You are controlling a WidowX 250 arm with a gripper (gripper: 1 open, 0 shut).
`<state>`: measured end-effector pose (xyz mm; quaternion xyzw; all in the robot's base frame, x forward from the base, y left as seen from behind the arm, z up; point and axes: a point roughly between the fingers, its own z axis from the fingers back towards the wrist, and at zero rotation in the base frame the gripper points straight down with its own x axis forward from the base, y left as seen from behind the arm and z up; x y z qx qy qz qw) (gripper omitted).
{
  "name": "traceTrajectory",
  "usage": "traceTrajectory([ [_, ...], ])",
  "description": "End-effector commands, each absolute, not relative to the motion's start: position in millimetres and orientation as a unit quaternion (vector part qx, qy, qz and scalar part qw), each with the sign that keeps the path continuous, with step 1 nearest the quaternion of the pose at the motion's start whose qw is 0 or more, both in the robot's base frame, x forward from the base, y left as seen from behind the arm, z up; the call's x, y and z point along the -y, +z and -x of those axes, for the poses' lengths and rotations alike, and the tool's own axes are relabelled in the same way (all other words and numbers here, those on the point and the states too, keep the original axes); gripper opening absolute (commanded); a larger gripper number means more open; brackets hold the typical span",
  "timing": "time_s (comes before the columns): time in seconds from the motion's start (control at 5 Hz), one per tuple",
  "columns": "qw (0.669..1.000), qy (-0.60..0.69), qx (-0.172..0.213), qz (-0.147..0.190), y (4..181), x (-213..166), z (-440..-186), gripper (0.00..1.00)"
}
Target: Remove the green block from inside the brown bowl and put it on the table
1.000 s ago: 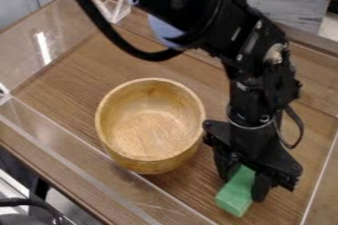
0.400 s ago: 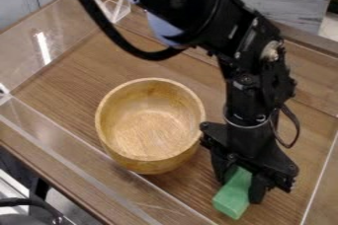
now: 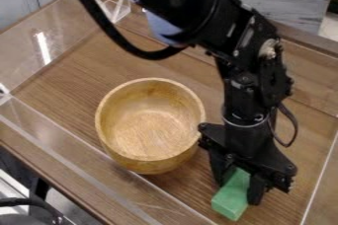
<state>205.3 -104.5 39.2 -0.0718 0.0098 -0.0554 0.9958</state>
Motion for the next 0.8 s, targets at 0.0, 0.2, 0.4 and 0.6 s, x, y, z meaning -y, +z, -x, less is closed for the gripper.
traceTrajectory([
  [0.0,0.995,-0.05,0.006,0.082,48.2,105.9,-215.4,0.0],
  [0.2,0.995,-0.048,-0.002,0.085,51.3,104.4,-214.5,0.0],
  [0.4,0.995,-0.047,-0.008,0.088,54.4,102.8,-213.8,0.0],
  [0.6,0.995,-0.046,-0.012,0.091,56.0,101.1,-214.3,0.0],
])
